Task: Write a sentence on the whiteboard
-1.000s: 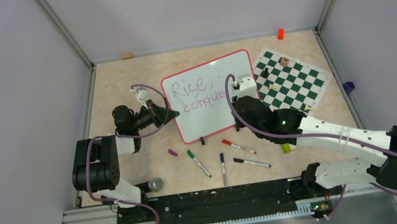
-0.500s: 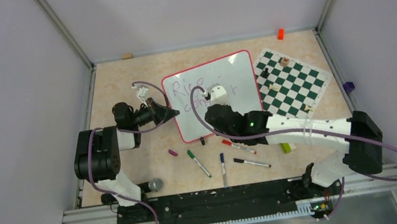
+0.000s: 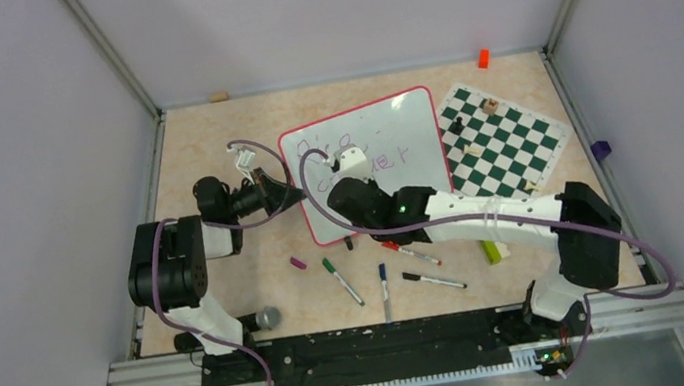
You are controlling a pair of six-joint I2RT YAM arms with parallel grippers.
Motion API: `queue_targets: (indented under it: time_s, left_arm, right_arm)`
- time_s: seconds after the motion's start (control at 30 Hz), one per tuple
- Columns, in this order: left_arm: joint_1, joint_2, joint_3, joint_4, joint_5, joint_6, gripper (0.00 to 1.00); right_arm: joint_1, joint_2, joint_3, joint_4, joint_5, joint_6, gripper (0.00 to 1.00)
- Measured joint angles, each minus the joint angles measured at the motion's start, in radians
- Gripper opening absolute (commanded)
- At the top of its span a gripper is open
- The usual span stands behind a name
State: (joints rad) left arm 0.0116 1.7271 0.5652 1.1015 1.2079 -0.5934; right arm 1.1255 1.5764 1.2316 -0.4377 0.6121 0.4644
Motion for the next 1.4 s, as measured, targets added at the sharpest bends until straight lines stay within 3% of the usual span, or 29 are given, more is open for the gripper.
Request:
queue_targets:
  time_s: [0.8,1.4]
  left_arm:
    - [0.001,0.017,0.002,0.032,0.007,-0.022,0.0]
    - [0.003,0.03,0.002,0.061,0.012,-0.041,0.0]
  right_arm:
    - [-0.001,0.121,0.094,-0.064,0.082,0.002,0.0]
    - [0.0,0.136,0.081,-0.109,-0.042,0.028,0.0]
